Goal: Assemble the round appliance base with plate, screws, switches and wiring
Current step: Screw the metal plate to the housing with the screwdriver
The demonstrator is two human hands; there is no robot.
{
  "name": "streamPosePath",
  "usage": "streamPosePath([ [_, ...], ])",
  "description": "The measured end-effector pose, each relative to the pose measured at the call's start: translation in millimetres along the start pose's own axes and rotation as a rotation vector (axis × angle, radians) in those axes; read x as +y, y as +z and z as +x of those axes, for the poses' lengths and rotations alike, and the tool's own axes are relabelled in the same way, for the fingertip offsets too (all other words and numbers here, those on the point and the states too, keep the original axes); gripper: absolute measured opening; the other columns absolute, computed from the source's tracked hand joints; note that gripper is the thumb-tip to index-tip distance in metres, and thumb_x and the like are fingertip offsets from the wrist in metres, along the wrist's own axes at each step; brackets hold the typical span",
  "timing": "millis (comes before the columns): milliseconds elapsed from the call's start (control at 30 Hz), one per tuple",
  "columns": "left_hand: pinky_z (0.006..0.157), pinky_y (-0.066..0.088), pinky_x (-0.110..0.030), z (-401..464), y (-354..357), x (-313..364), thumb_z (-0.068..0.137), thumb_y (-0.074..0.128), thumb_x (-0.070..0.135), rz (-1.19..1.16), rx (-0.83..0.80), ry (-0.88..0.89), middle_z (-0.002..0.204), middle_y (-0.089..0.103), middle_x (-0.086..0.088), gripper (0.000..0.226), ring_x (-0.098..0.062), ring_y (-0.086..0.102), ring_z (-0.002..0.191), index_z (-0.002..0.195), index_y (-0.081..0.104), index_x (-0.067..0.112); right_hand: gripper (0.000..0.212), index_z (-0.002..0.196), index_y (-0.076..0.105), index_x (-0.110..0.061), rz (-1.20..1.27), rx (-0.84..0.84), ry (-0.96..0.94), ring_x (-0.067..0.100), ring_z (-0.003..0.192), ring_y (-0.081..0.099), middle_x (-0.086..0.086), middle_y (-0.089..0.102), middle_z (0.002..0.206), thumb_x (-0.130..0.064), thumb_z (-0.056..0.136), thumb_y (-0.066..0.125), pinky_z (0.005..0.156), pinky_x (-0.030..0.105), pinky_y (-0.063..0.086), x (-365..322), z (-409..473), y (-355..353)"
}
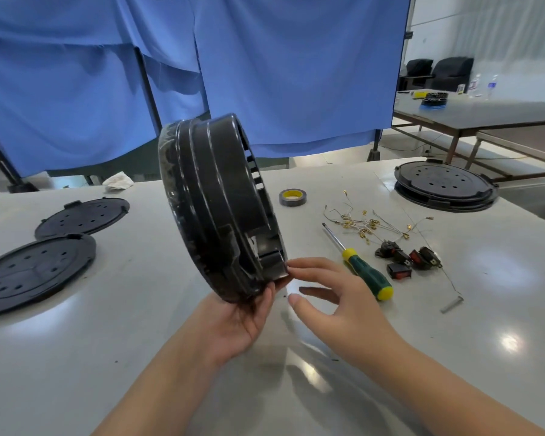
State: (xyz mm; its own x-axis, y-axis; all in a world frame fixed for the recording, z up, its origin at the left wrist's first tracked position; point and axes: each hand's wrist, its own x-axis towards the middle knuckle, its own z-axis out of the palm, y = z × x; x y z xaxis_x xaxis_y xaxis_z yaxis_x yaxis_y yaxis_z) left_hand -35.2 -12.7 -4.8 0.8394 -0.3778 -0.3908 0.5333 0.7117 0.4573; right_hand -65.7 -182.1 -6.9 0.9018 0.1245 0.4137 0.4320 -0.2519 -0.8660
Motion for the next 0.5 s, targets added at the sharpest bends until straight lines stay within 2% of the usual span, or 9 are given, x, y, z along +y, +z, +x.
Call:
streamPosePath([
  [67,0.045,0.057,-0.026,-0.6,0.5,-0.6,0.079,0.051,0.003,0.007,0.034,0.063,0.119,0.065,-0.028,0.04,-0.025,0.072,0.06,0.117,0.064,-0.004,0.036,0.111,0.068,-0.029,0.052,-0.049,0.076,-0.004,0.11,0.057,-0.024,0.06,0.114,-0.014,0.079,0.072,0.092,0.017,0.048,-1.1,-0.6,1.8],
  [133,0.048,0.058,-0.025,-0.7,3.2,-2.8,0.077,0.053,0.001,0.038,0.057,0.133,0.119,0.065,-0.026,0.037,-0.023,0.072,0.061,0.11,0.068,-0.004,0.042,0.112,0.064,-0.035,0.084,-0.073,0.126,-0.004,0.112,0.055,-0.025,0.057,0.115,-0.023,0.074,0.078,0.096,0.02,0.047,-1.9,-0.6,3.9],
  [200,0.051,0.058,-0.023,-0.1,6.1,-8.7,0.08,0.051,-0.002,0.108,0.087,0.224,0.098,0.071,-0.023,0.026,-0.022,0.07,0.063,0.082,0.077,-0.002,0.052,0.112,0.06,-0.04,0.053,-0.093,0.158,-0.007,0.114,0.051,-0.026,0.054,0.117,-0.039,0.065,0.082,0.096,0.021,0.044,-0.9,-1.8,7.3],
  [233,0.053,0.058,-0.022,1.1,6.2,-12.0,0.086,0.047,-0.004,0.134,0.111,0.277,0.085,0.072,-0.02,0.034,-0.02,0.07,0.063,0.071,0.077,-0.001,0.059,0.112,0.057,-0.043,0.02,-0.104,0.183,-0.009,0.115,0.049,-0.028,0.053,0.118,-0.051,0.059,0.082,0.096,0.02,0.042,-0.1,-2.8,10.0],
  [267,0.054,0.058,-0.021,1.7,5.8,-15.2,0.091,0.042,-0.005,0.141,0.134,0.314,0.076,0.071,-0.017,0.041,-0.019,0.07,0.062,0.07,0.076,-0.002,0.068,0.113,0.054,-0.046,-0.008,-0.112,0.219,-0.011,0.115,0.047,-0.03,0.051,0.119,-0.061,0.052,0.08,0.096,0.019,0.04,1.1,-3.8,13.2],
  [300,0.055,0.058,-0.022,2.6,4.8,-18.1,0.095,0.037,-0.005,0.127,0.141,0.33,0.074,0.071,-0.017,0.04,-0.019,0.071,0.061,0.081,0.074,-0.009,0.078,0.114,0.051,-0.048,-0.022,-0.114,0.266,-0.012,0.114,0.046,-0.031,0.05,0.12,-0.07,0.045,0.078,0.095,0.018,0.04,1.6,-4.2,16.3],
  [367,0.056,0.059,-0.024,-0.3,6.4,-24.4,0.101,0.034,-0.001,0.146,0.145,0.33,0.088,0.073,-0.022,0.033,-0.021,0.074,0.069,0.111,0.061,-0.017,0.091,0.116,0.049,-0.047,-0.005,-0.099,0.345,-0.013,0.112,0.046,-0.031,0.051,0.12,-0.078,0.035,0.075,0.093,0.019,0.041,1.0,-2.2,20.0],
  [433,0.059,0.059,-0.027,-3.1,8.9,-28.4,0.102,0.034,0.004,0.217,0.154,0.357,0.105,0.071,-0.025,0.033,-0.024,0.075,0.079,0.124,0.056,-0.009,0.074,0.108,0.058,-0.047,0.084,-0.093,0.346,-0.012,0.105,0.054,-0.024,0.062,0.113,-0.069,0.041,0.08,0.087,0.012,0.045,-0.1,2.4,20.9],
  [500,0.067,0.062,-0.035,-5.7,11.1,-31.0,0.101,0.035,0.005,0.345,0.151,0.405,0.108,0.071,-0.022,0.033,-0.029,0.073,0.09,0.125,0.059,0.0,0.033,0.09,0.068,-0.05,0.173,-0.116,0.27,-0.01,0.093,0.062,-0.021,0.07,0.098,-0.041,0.063,0.085,0.073,0.006,0.046,-3.2,6.5,19.3],
])
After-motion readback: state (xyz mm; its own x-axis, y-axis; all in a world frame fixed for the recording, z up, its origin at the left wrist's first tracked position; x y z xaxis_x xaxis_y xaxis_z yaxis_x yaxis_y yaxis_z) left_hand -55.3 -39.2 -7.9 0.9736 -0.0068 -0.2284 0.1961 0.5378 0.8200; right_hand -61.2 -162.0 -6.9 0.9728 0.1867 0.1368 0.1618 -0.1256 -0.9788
